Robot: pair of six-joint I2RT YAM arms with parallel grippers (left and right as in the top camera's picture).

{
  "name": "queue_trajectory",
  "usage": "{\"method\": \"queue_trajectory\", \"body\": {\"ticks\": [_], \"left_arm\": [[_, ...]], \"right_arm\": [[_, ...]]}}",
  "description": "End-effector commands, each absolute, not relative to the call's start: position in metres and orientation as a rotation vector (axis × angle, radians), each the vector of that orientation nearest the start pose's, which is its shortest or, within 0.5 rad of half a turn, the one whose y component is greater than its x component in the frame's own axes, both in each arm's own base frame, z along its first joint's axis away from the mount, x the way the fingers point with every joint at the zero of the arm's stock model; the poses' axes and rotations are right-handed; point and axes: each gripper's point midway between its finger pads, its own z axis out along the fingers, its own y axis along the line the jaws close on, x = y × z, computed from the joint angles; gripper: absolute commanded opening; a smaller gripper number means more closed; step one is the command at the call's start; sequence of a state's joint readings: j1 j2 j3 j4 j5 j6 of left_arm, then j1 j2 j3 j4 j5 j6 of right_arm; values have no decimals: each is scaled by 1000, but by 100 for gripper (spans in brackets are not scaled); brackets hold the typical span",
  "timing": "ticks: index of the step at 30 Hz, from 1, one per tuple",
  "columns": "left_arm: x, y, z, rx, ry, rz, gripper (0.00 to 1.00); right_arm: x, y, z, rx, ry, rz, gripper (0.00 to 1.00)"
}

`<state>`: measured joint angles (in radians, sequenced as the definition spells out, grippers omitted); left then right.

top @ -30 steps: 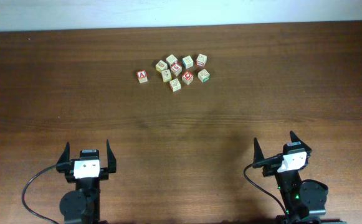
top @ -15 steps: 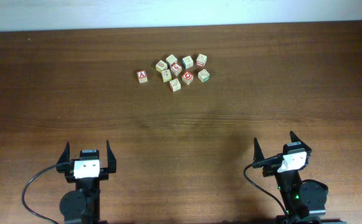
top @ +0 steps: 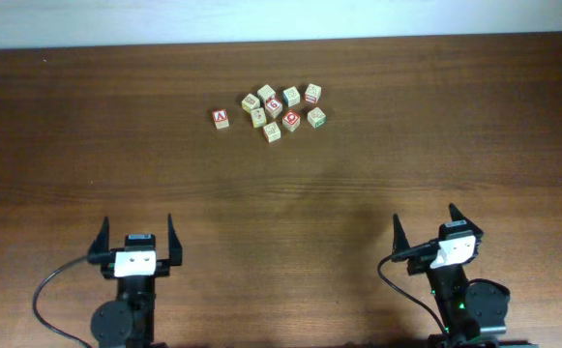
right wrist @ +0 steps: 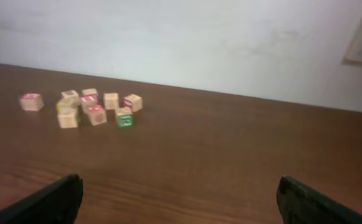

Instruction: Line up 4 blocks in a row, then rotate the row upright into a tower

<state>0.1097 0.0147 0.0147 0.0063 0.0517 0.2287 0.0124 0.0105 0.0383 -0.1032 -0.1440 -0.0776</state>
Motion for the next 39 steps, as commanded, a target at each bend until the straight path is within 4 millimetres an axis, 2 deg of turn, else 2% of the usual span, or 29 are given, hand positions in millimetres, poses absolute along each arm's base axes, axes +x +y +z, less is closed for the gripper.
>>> {"method": "queue_trajectory", "body": {"ticks": [1, 4, 7, 10, 12, 13, 15, 16, 17, 18, 20, 21, 22, 24, 25, 26, 27, 28, 29, 30, 31, 34, 37, 39], "left_arm": [[248, -8, 186, 262, 1533, 120, 99], [254, -23, 211, 374, 1569, 67, 99], [276, -40, 244, 455, 1646, -59, 99], [315, -46, 265, 481, 1849, -194, 99], [340, -45, 278, 474, 1976, -256, 99], [363, -42, 287, 461, 2078, -296, 99], [386, -43, 289, 498, 2187, -323, 99], [402, -51, 279, 524, 2284, -347, 99], [411, -56, 269, 538, 2333, -345, 99], [422, -65, 255, 562, 2354, -364, 99], [430, -72, 233, 578, 2394, -399, 99], [432, -76, 222, 582, 2418, -439, 99], [431, -76, 217, 579, 2436, -446, 99], [441, -78, 217, 568, 2409, -440, 99], [451, -76, 213, 464, 2435, -409, 99], [468, -63, 196, 247, 2501, -255, 99], [482, -46, 177, 19, 2533, -61, 98], [493, -43, 161, -94, 2529, 38, 98], [502, -49, 142, -136, 2533, 47, 98], [513, -62, 113, -195, 2549, 19, 93], [519, -69, 89, -232, 2566, 5, 88], [538, -84, 36, -217, 2570, -9, 87], [545, -94, 22, -197, 2557, -22, 84], [546, -98, 5, -189, 2567, -20, 79]], "right_arm": [[230, 45, 221, -260, 1544, 154, 98], [228, 45, 257, -257, 1630, 167, 98], [231, 57, 284, -311, 1699, 234, 98], [241, 73, 288, -372, 1789, 345, 98], [255, 84, 289, -411, 1834, 425, 98], [270, 93, 290, -440, 1881, 500, 98], [296, 106, 286, -468, 1986, 634, 98], [323, 111, 272, -449, 2122, 708, 98], [338, 115, 262, -440, 2197, 741, 98], [361, 124, 245, -439, 2298, 783, 98], [393, 140, 220, -460, 2369, 825, 98], [417, 151, 194, -482, 2376, 837, 98], [432, 158, 176, -494, 2367, 866, 98], [446, 167, 128, -495, 2403, 957, 98], [449, 167, 116, -489, 2418, 961, 98], [458, 159, 94, -390, 2489, 898, 98], [465, 142, 78, -275, 2565, 754, 98], [471, 128, 69, -158, 2612, 613, 98], [474, 120, 64, -78, 2634, 516, 98], [474, 108, 57, 29, 2663, 370, 98], [473, 110, 56, 20, 2665, 325, 98], [479, 117, 61, -7, 2633, 350, 98], [477, 117, 59, -8, 2639, 351, 99], [475, 117, 57, -7, 2648, 350, 99]]}}
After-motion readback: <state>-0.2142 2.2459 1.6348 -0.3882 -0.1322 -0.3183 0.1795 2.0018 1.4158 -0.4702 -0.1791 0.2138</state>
